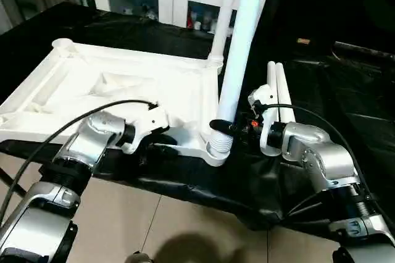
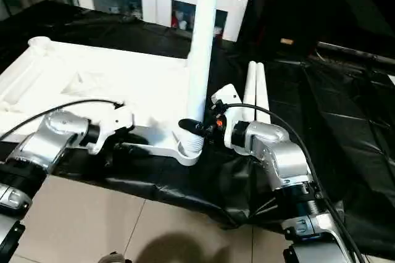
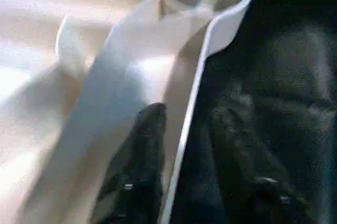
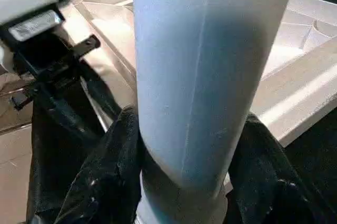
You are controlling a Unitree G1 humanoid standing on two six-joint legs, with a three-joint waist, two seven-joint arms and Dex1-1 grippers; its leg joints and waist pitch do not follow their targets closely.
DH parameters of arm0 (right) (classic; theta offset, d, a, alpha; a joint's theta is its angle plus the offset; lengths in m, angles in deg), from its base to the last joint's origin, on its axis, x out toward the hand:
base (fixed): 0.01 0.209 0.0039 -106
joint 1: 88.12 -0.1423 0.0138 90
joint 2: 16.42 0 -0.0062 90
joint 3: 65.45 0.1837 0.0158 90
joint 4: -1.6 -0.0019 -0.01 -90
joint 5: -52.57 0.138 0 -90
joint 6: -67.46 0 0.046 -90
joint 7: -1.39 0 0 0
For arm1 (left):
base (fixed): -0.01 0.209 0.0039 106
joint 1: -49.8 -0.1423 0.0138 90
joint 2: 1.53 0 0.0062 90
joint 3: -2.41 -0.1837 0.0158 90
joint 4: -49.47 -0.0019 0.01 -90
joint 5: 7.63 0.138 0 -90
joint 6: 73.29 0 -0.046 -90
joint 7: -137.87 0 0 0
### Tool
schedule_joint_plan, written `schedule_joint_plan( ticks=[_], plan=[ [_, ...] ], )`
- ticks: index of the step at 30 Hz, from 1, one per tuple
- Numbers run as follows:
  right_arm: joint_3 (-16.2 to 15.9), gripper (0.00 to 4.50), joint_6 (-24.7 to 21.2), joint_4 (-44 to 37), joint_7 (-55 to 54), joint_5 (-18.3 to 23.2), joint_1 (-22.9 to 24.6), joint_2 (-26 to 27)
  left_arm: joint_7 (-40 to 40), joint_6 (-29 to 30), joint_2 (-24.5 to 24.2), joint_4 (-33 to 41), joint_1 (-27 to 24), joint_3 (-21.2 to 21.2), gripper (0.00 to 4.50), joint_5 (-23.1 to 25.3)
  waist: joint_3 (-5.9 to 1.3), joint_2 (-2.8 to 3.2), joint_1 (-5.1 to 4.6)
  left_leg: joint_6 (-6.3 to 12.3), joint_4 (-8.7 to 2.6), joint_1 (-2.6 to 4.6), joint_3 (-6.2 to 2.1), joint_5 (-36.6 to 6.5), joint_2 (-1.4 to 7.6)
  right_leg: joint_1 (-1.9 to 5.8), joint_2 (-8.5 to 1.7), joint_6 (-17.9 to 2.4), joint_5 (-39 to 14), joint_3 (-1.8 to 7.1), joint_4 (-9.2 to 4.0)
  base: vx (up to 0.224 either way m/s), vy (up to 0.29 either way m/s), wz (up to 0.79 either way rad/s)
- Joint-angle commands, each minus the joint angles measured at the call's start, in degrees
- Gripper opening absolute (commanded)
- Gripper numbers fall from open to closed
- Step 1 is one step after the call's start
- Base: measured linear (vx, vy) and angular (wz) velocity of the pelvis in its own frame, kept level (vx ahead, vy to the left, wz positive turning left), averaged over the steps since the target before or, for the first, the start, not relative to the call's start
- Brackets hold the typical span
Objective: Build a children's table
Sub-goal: Insert table leg to table base
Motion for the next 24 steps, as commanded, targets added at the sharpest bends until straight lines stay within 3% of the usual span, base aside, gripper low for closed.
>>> schedule_joint_plan(
  ticks=[1,3,6,16,17,24],
  plan=[
    [-0.8,1.85,-1.1,-0.5,0.4,0.0,1.3,-0.7,-2.1,-0.9,-0.6,1.4,1.5,-1.3,1.75,0.0,-3.96,1.51,-0.23,-1.95,-4.25,0.40,-0.24,-10.0,1.02,2.76,-4.93,-9.4,-7.6,3.63,-4.80,0.000,0.000,0.00],
    [-0.8,1.85,-1.2,-0.9,0.5,0.1,1.6,-0.7,-2.8,-0.8,-0.8,1.4,2.0,-1.7,1.75,0.4,-3.99,1.41,-0.33,-1.88,-4.23,0.43,-0.19,-9.7,0.99,2.77,-4.87,-9.5,-7.1,3.66,-4.78,0.000,0.000,0.00],
    [-1.0,1.85,-1.2,-1.4,0.3,0.0,2.1,-0.6,-2.5,-2.4,-0.9,-0.3,3.0,-2.4,1.75,2.0,-3.92,2.02,-0.38,-2.19,-4.25,0.57,-0.28,-11.1,1.00,2.77,-4.92,-9.8,-8.4,3.63,-4.99,0.000,0.000,0.00],
    [-1.1,1.85,-2.0,-3.3,-0.2,0.0,3.0,-0.9,-1.6,-6.4,0.1,-7.9,5.3,-5.0,1.75,5.4,-4.10,2.21,-0.49,-2.24,-4.14,0.56,-0.27,-10.4,0.96,2.91,-4.75,-10.5,-5.0,3.67,-4.68,0.000,0.000,0.00],
    [-1.1,1.85,-2.1,-3.5,-0.2,0.0,3.1,-0.9,-1.0,-7.0,0.5,-9.2,5.7,-5.2,1.46,5.8,-4.07,2.31,-0.48,-2.21,-4.15,0.57,-0.27,-10.6,1.00,2.89,-4.78,-10.7,-4.9,3.67,-4.77,0.000,0.000,0.00],
    [-1.7,1.85,-2.5,-4.8,-0.5,0.4,4.0,-1.2,-0.2,-10.6,2.1,-14.5,8.1,-4.6,1.04,6.1,-4.07,2.29,-0.40,-2.13,-4.15,0.53,-0.32,-10.8,1.03,3.07,-4.91,-10.7,-5.3,3.73,-4.82,0.000,0.000,0.00]
  ],
)
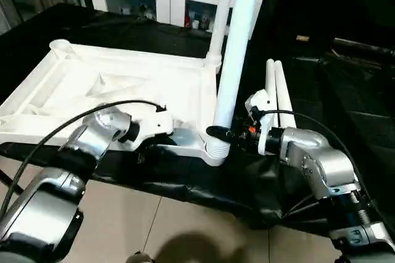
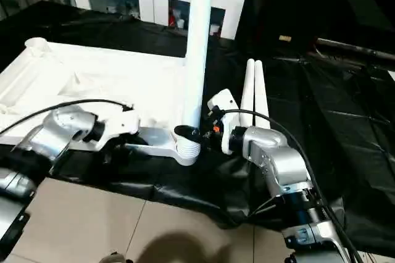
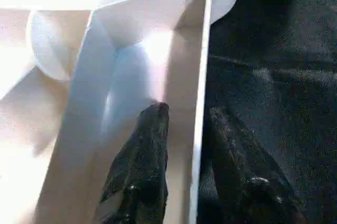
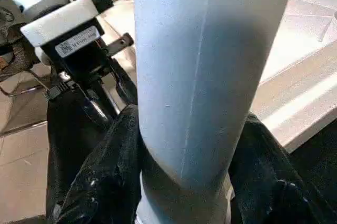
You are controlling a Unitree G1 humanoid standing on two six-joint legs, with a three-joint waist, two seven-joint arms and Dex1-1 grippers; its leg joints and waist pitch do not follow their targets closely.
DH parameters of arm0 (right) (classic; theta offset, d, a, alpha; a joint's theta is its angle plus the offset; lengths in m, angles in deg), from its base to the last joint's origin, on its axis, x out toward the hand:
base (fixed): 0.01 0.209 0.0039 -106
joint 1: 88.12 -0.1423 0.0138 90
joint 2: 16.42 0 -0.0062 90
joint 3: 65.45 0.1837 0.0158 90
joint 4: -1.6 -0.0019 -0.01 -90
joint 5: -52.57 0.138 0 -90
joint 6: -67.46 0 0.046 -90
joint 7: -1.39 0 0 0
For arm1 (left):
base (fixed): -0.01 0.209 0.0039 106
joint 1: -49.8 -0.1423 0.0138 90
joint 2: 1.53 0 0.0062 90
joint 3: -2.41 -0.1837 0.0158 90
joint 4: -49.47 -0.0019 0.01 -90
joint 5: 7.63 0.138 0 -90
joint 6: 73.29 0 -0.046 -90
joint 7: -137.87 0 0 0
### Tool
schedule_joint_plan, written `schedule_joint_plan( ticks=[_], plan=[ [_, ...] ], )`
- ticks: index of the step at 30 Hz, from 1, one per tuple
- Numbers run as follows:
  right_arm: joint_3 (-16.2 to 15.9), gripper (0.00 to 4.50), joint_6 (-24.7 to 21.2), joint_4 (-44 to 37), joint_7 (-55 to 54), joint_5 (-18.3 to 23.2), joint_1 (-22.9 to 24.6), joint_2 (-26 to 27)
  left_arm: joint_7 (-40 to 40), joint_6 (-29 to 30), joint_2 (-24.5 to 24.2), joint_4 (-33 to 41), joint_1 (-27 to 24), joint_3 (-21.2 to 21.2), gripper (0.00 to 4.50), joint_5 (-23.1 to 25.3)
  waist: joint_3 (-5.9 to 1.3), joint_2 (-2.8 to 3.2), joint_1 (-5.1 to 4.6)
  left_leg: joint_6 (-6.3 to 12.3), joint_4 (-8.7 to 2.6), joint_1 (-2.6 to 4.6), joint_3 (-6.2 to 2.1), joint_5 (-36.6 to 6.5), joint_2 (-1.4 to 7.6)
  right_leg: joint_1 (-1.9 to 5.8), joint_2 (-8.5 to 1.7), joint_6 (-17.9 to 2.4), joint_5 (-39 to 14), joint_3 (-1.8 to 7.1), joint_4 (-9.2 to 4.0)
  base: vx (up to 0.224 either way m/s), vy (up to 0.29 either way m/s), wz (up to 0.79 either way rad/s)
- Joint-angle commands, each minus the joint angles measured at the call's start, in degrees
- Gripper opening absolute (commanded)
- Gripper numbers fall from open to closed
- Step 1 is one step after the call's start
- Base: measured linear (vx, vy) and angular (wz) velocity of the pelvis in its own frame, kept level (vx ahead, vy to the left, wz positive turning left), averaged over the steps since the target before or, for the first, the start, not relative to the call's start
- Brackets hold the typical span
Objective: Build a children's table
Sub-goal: Insert table leg to table base
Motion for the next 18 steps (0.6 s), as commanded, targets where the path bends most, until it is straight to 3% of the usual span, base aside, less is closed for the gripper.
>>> schedule_joint_plan(
  ticks=[1,3,6,10,18],
  plan=[
    [-0.4,1.85,-1.1,-0.6,-0.4,-0.4,1.4,-1.0,-0.9,-1.1,0.5,-1.0,1.5,0.2,1.02,0.0,-4.24,1.51,-0.11,-2.08,-4.07,0.55,-0.31,-10.7,1.08,3.04,-4.93,-10.7,-5.1,3.72,-4.71,0.000,0.000,0.00],
    [-0.5,1.85,-1.3,-0.9,-0.3,-0.4,1.6,-1.1,-2.6,-1.4,0.5,-1.4,2.0,0.3,0.69,-0.4,-4.24,1.48,-0.08,-1.86,-4.07,0.54,-0.26,-10.2,1.00,3.05,-4.91,-10.8,-4.7,3.73,-4.73,0.000,0.000,0.00],
    [-0.7,1.85,-1.4,-0.9,-0.2,-0.5,1.7,-1.3,-4.4,-2.4,0.3,-2.7,3.3,-0.3,0.61,-0.1,-4.23,1.42,-0.13,-1.85,-4.06,0.58,-0.23,-10.3,1.01,3.03,-4.92,-11.1,-4.7,3.73,-4.68,0.000,0.000,0.00],
    [-0.9,1.85,-1.3,-0.6,-0.2,-0.7,1.4,-1.3,-5.1,-4.2,0.1,-4.8,4.3,-1.3,0.16,1.3,-4.14,1.52,-0.12,-1.96,-4.10,0.56,-0.28,-10.9,1.04,3.03,-5.02,-10.9,-5.9,3.73,-4.86,0.000,0.000,0.00],
    [-0.7,1.85,0.8,0.9,-1.4,-1.9,0.6,-0.9,-4.9,-4.6,0.7,-5.7,3.3,0.0,0.02,0.2,-4.25,1.65,-0.16,-2.11,-4.08,0.59,-0.27,-10.6,1.12,3.07,-5.05,-11.7,-4.1,3.73,-4.58,0.000,0.000,0.00]
  ],
)
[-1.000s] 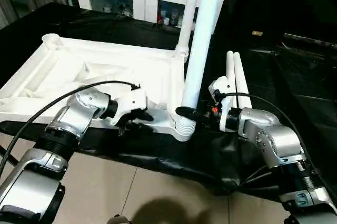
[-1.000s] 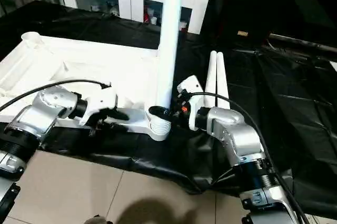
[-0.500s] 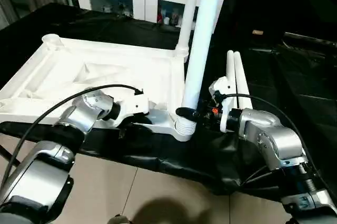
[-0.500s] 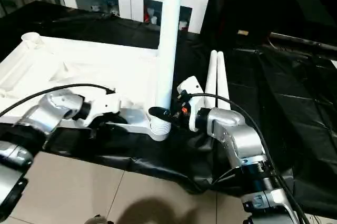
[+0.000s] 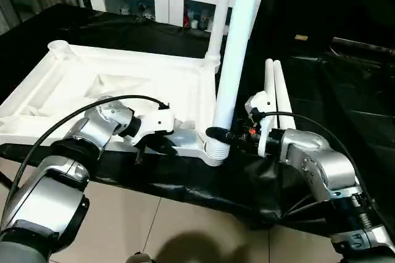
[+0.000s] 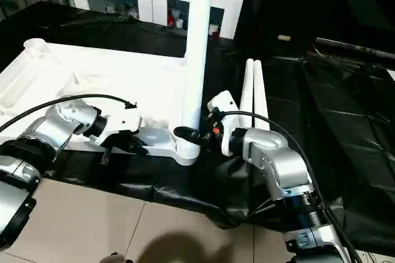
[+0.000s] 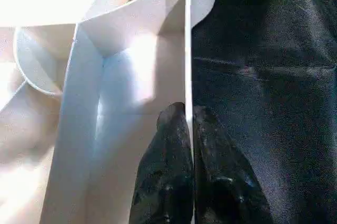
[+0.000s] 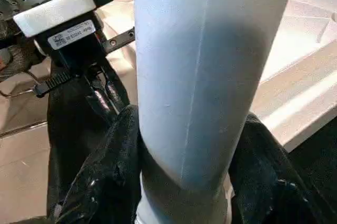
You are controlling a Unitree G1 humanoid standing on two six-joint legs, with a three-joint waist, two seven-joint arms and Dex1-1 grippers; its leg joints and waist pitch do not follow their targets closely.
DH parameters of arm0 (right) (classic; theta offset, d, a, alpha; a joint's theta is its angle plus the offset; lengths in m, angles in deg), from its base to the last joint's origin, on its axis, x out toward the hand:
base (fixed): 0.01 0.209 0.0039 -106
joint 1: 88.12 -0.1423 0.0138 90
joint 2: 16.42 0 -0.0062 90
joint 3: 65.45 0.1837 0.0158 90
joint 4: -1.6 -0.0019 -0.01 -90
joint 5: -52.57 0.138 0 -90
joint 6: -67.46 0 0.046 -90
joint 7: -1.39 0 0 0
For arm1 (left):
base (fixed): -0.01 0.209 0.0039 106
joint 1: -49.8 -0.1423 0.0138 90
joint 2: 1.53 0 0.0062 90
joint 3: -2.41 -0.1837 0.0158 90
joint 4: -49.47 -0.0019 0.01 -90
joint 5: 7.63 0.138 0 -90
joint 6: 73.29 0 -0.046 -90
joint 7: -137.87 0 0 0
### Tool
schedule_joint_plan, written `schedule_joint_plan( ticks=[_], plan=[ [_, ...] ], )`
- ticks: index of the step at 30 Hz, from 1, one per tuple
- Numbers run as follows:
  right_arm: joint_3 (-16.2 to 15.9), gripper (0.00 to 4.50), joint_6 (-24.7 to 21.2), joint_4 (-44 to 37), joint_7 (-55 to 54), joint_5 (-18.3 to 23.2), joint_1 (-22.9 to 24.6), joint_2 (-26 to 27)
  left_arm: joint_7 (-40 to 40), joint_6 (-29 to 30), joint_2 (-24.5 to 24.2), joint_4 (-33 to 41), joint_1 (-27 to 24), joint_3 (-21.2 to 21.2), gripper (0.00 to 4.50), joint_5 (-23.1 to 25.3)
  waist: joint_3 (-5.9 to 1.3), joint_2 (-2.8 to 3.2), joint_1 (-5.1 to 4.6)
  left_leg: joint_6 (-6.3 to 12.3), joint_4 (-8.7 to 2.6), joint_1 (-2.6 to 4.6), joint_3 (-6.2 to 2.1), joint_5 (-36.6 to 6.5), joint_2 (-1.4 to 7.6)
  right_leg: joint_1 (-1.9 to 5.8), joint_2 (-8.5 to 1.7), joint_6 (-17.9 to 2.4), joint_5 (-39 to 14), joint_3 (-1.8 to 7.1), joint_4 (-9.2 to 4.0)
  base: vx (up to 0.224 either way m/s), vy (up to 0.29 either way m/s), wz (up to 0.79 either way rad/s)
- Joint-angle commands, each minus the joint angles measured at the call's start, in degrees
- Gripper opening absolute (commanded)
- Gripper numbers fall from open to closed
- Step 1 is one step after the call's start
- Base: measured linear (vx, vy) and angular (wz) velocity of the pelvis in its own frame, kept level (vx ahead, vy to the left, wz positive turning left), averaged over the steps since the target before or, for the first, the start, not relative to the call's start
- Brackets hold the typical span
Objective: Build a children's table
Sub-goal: Insert table leg to table base
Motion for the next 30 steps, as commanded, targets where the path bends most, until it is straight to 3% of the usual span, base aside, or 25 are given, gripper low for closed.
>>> schedule_joint_plan(
  ticks=[1,5,6,7,10,11,12,18,24,30],
  plan=[
    [-0.7,1.85,0.4,1.8,-0.7,-2.0,-0.1,-1.0,0.1,-0.5,0.6,-0.1,-0.8,0.7,0.00,-0.7,-4.22,1.59,-0.07,-2.10,-4.06,0.59,-0.29,-10.6,1.14,3.04,-5.04,-11.8,-4.0,3.72,-4.52,0.000,0.000,0.00],
    [0.3,1.85,1.3,2.3,-2.2,-2.0,-0.5,-0.2,1.2,0.4,1.3,0.0,-2.2,3.2,0.00,-3.1,-4.24,1.54,-0.16,-2.00,-3.99,0.59,-0.17,-10.2,1.08,3.05,-5.01,-12.1,-3.4,3.76,-4.48,0.000,0.000,0.00],
    [0.3,1.85,1.5,2.3,-2.3,-2.0,-0.6,-0.2,1.4,0.4,1.5,0.0,-2.4,3.8,0.00,-3.7,-4.22,1.15,-0.15,-1.87,-4.00,0.53,-0.15,-10.2,1.07,3.13,-4.98,-12.1,-3.5,3.74,-4.51,0.000,0.000,0.00],
    [0.3,1.85,1.8,2.5,-2.4,-2.1,-0.6,-0.2,1.8,0.4,1.5,0.0,-2.6,4.3,0.00,-4.1,-4.24,1.38,-0.11,-1.76,-4.02,0.53,-0.19,-10.2,1.10,3.12,-5.06,-12.1,-3.8,3.74,-4.47,0.000,0.000,0.00],
    [0.2,1.85,2.1,3.0,-2.1,-2.3,-0.7,-0.4,2.6,0.4,1.4,0.2,-3.7,5.7,0.00,-5.3,-4.09,1.15,-0.27,-1.53,-4.06,0.49,-0.20,-10.8,1.07,3.04,-5.08,-11.7,-5.6,3.72,-4.68,0.000,0.000,0.00],
    [0.2,1.85,2.2,3.4,-2.1,-2.3,-0.8,-0.4,2.6,0.4,1.1,0.4,-4.3,5.9,0.00,-5.5,-4.04,1.23,-0.36,-1.52,-4.06,0.52,-0.19,-11.1,1.06,2.99,-5.11,-11.4,-6.7,3.73,-4.81,0.000,0.000,0.00],
    [0.2,1.85,2.4,3.7,-2.2,-2.3,-0.9,-0.3,2.5,0.3,0.9,0.7,-4.8,5.9,0.00,-5.5,-4.01,0.83,-0.50,-1.42,-4.14,0.51,-0.19,-11.2,1.16,2.97,-5.12,-11.2,-7.5,3.72,-4.94,0.000,0.000,0.00],
    [-0.7,1.85,3.7,5.4,-1.7,-2.7,-0.9,0.0,2.7,0.5,0.3,1.6,-6.4,6.3,0.00,-5.2,-3.90,0.83,-0.65,-1.13,-4.15,0.40,-0.19,-10.7,1.12,2.84,-5.14,-10.2,-9.2,3.77,-5.01,0.000,0.000,0.00],
    [2.7,1.85,6.2,8.0,-3.9,-0.7,0.8,2.4,4.5,1.1,0.6,2.3,-7.2,7.4,0.00,-5.5,-3.79,0.99,-0.77,-1.10,-4.21,0.46,-0.21,-11.8,1.09,2.61,-5.22,-9.2,-13.0,3.80,-5.44,0.000,0.000,0.00],
    [5.6,1.84,9.2,10.6,-6.5,0.5,4.0,4.0,5.3,2.9,0.8,3.6,-7.6,8.6,0.00,-6.9,-3.83,0.83,-0.91,-0.84,-4.26,0.38,-0.17,-11.6,1.04,2.52,-5.14,-9.0,-13.3,3.79,-5.51,0.000,0.000,0.00]
  ],
)
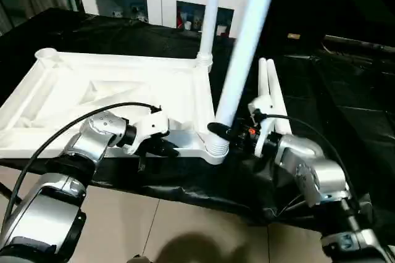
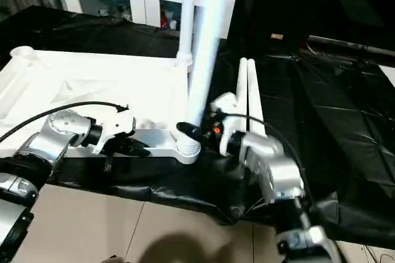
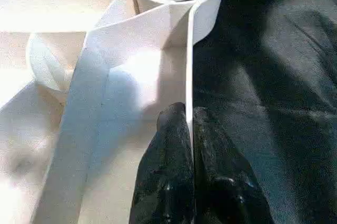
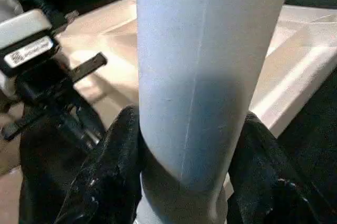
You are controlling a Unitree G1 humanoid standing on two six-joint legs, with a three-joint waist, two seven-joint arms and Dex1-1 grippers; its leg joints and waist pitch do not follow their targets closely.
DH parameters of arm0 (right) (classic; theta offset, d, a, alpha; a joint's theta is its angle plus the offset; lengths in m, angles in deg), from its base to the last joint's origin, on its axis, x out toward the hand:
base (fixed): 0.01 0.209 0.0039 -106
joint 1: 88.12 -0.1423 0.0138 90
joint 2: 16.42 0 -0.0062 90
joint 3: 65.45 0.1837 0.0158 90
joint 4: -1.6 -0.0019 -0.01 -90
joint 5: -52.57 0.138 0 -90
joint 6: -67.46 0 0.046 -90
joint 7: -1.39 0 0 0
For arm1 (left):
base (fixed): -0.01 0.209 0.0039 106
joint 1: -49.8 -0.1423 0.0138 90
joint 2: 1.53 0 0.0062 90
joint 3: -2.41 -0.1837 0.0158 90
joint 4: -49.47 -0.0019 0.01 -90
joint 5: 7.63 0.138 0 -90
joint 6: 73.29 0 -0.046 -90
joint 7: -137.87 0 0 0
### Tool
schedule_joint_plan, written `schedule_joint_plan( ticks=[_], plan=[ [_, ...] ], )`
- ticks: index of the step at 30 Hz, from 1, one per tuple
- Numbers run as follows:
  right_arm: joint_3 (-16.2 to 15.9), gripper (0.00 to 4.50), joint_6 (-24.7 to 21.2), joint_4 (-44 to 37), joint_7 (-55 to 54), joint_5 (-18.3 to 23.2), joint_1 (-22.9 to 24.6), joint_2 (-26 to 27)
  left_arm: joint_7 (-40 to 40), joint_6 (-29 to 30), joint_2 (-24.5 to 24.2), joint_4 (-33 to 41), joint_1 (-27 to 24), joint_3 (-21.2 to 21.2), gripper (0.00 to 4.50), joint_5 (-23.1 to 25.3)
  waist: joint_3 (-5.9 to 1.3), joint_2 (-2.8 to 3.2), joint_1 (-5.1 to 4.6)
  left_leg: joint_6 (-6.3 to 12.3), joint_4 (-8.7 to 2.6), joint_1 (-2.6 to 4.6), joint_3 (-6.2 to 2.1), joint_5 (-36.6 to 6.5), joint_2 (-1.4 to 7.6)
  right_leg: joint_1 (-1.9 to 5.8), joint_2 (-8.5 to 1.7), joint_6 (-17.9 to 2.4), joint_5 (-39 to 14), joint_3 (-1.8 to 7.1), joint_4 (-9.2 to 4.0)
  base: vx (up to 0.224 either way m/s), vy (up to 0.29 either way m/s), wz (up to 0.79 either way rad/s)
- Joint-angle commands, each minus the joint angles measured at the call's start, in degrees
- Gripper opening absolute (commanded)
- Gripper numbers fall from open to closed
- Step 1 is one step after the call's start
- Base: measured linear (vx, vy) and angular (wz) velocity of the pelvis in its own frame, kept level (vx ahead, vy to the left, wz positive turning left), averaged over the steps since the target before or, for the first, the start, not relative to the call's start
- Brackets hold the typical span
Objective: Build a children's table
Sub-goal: Insert table leg to table base
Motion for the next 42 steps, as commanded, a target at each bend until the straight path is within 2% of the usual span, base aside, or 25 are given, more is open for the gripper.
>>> schedule_joint_plan(
  ticks=[1,2,4,7,8,10,12,13,14,15,18,22,23,25,28,31,32,34,35,37,40,41,42],
  plan=[
    [1.9,1.84,0.8,3.0,-2.8,-0.9,3.2,-0.5,2.1,1.4,0.2,-0.1,-1.1,3.0,0.00,-2.7,-3.59,0.48,0.24,-0.54,-4.09,0.39,-0.17,-11.4,1.12,2.35,-5.20,-9.1,-13.1,3.70,-5.56,0.000,0.000,0.00],
    [2.2,1.84,1.6,2.6,-3.3,-0.7,4.8,0.1,2.5,1.6,0.1,0.1,-1.1,3.4,0.00,-2.8,-3.58,0.24,0.19,-0.41,-4.14,0.28,-0.19,-11.3,1.15,2.43,-5.21,-9.0,-13.0,3.67,-5.53,0.000,0.000,0.00],
    [2.2,1.84,2.3,2.3,-3.4,-0.8,5.7,0.4,2.9,1.7,0.1,0.2,-1.1,3.6,0.00,-2.8,-3.56,0.23,0.23,-0.22,-4.22,0.15,-0.23,-11.0,1.09,2.48,-5.15,-8.7,-13.1,3.63,-5.51,0.000,0.000,0.00],
    [1.3,1.84,5.0,1.2,-3.6,-2.1,8.2,0.8,4.0,2.3,0.3,0.8,-1.1,4.2,0.00,-3.1,-3.42,0.08,0.26,-0.06,-4.27,0.17,-0.23,-11.7,1.06,2.27,-5.26,-7.5,-16.5,3.67,-5.89,0.000,0.000,0.00],
    [-0.2,1.84,7.2,0.1,-3.2,-3.2,10.0,0.8,4.8,2.7,0.3,1.4,-1.2,4.4,0.00,-3.0,-3.33,-0.36,0.17,-0.02,-4.36,0.02,-0.32,-12.1,1.02,2.30,-5.17,-6.9,-18.1,3.68,-5.96,0.000,0.000,0.00],
    [-0.8,1.84,7.6,-0.6,-2.7,-3.1,11.0,1.2,5.1,3.2,0.4,1.9,-1.4,4.6,0.00,-3.1,-3.30,-0.25,0.29,0.17,-4.40,0.23,-0.31,-12.2,1.08,2.05,-5.30,-6.7,-18.8,3.80,-6.08,0.000,0.000,0.00],
    [-1.9,1.84,7.6,-0.6,-2.3,-3.7,11.2,1.0,5.0,3.6,0.3,2.5,-1.6,4.5,0.00,-3.1,-3.33,-0.49,0.28,0.61,-4.40,0.09,-0.31,-11.7,1.01,2.13,-5.22,-6.7,-18.6,3.88,-6.01,0.000,0.000,0.00],
    [-4.0,1.84,7.3,0.0,-1.5,-5.1,10.7,0.3,4.1,3.9,0.1,3.3,-1.9,4.1,0.00,-3.0,-3.36,-0.55,0.30,0.65,-4.40,0.08,-0.29,-11.3,1.00,2.12,-5.19,-6.7,-18.2,3.91,-5.97,0.000,0.000,0.00],
    [-4.0,1.84,7.3,0.0,-1.5,-5.1,10.7,0.3,4.1,3.9,0.1,3.3,-1.9,4.1,0.00,-3.0,-3.29,-0.48,0.16,0.71,-4.52,-0.04,-0.34,-10.9,0.99,2.19,-5.09,-6.7,-17.6,3.90,-5.90,0.000,0.000,0.00],
    [-5.3,1.84,6.8,0.6,-0.6,-5.7,9.9,-0.1,3.7,3.9,-0.1,3.7,-2.1,3.9,0.00,-3.0,-3.41,-0.44,0.16,0.75,-4.45,0.12,-0.29,-10.9,0.97,2.10,-5.07,-6.8,-16.8,3.96,-5.82,0.000,0.000,0.00],
    [-7.5,1.84,4.9,1.7,2.5,-6.3,7.2,-1.5,2.6,3.5,-0.4,3.7,-2.1,3.5,0.00,-2.7,-3.30,-0.77,-0.14,0.78,-4.49,0.04,-0.34,-11.7,0.82,2.18,-5.01,-6.4,-18.4,3.95,-6.02,0.000,0.000,0.00],
    [-9.0,1.84,3.8,2.8,5.2,-6.8,4.9,-3.0,2.2,2.6,-0.6,3.5,-1.8,3.0,0.00,-2.1,-3.33,-0.92,-0.33,0.80,-4.43,0.11,-0.35,-12.1,0.88,2.04,-5.10,-6.0,-19.9,4.03,-6.18,0.000,0.000,0.00],
    [-9.5,1.84,3.4,3.3,6.5,-7.0,4.0,-3.5,2.1,2.4,-0.7,3.6,-1.7,2.8,0.00,-1.9,-3.48,-1.30,-0.45,0.93,-4.40,0.16,-0.32,-11.6,0.91,2.04,-5.00,-6.2,-18.9,4.02,-6.08,0.000,0.000,0.00],
    [-10.6,1.84,2.0,3.7,9.0,-6.9,3.0,-4.7,1.9,2.7,-0.8,4.4,-1.9,2.7,0.00,-1.8,-3.50,-1.52,-0.53,1.10,-4.38,0.08,-0.29,-11.2,0.94,2.08,-4.92,-6.6,-17.4,4.02,-5.90,0.000,0.000,0.00],
    [-11.5,1.84,1.1,4.1,11.7,-6.7,2.7,-6.1,1.8,3.0,-0.8,5.0,-2.1,2.7,0.00,-1.9,-3.65,-1.46,-0.43,1.36,-4.29,0.22,-0.24,-10.8,1.02,2.12,-4.91,-7.3,-15.4,4.02,-5.72,0.000,0.000,0.00],
    [-11.3,1.84,1.6,4.7,12.9,-6.4,3.4,-7.0,0.8,3.0,-0.6,5.6,-2.3,2.9,0.00,-2.7,-3.78,-1.58,-0.22,1.52,-4.26,0.14,-0.16,-9.6,0.98,2.29,-4.90,-8.0,-12.6,4.03,-5.50,0.000,0.000,0.00],
    [-11.0,1.84,1.5,4.7,13.6,-5.8,3.6,-7.2,-0.4,3.0,-0.6,6.2,-2.5,2.9,0.00,-3.3,-3.82,-1.39,-0.12,1.55,-4.26,0.24,-0.14,-9.7,1.00,2.30,-4.95,-8.2,-12.1,4.05,-5.52,0.000,0.000,0.00],
    [-10.6,1.84,1.7,4.8,14.6,-5.3,3.9,-7.3,-2.0,3.2,-0.4,7.1,-2.7,3.0,0.00,-4.1,-3.90,-1.42,0.03,1.61,-4.23,0.17,-0.14,-9.2,1.01,2.41,-4.89,-8.6,-10.8,4.04,-5.34,0.000,0.000,0.00],
    [-10.4,1.84,4.1,5.4,16.0,-5.2,4.4,-7.5,-6.1,2.8,-0.8,8.6,-3.4,2.0,0.00,-4.9,-3.97,-1.17,0.18,1.59,-4.26,0.20,-0.17,-9.2,1.07,2.44,-4.95,-8.9,-9.7,4.03,-5.28,0.000,0.000,0.00],
    [-10.1,1.84,5.9,6.1,17.1,-5.0,5.0,-7.7,-9.4,1.8,-1.3,10.2,-4.1,0.6,0.00,-4.9,-4.04,-1.15,0.14,1.58,-4.34,0.24,-0.21,-9.4,1.19,2.45,-4.86,-9.8,-7.4,3.96,-5.05,0.000,0.000,0.00],
    [-10.3,1.84,7.0,6.6,18.2,-5.0,5.4,-8.0,-11.6,0.8,-1.6,11.0,-4.5,-0.6,0.00,-4.7,-4.03,-1.13,0.08,1.54,-4.42,0.36,-0.22,-10.2,1.23,2.47,-4.81,-10.2,-7.4,3.91,-5.10,0.000,0.000,0.00],
    [-10.5,1.84,7.6,6.6,18.7,-5.1,5.7,-8.2,-12.2,0.6,-1.8,11.3,-4.7,-1.0,0.00,-4.6,-4.00,-0.57,0.08,1.29,-4.50,0.48,-0.26,-10.8,1.21,2.37,-4.79,-10.3,-7.7,3.92,-5.14,0.000,0.000,0.00],
    [-10.6,1.84,8.1,6.6,19.0,-5.3,5.9,-8.3,-12.6,0.4,-1.9,11.4,-4.8,-1.3,0.00,-4.4,-4.02,-0.77,0.01,1.13,-4.52,0.54,-0.22,-11.3,1.27,2.34,-4.78,-10.3,-7.9,3.90,-5.26,0.000,0.000,0.00]
  ],
)
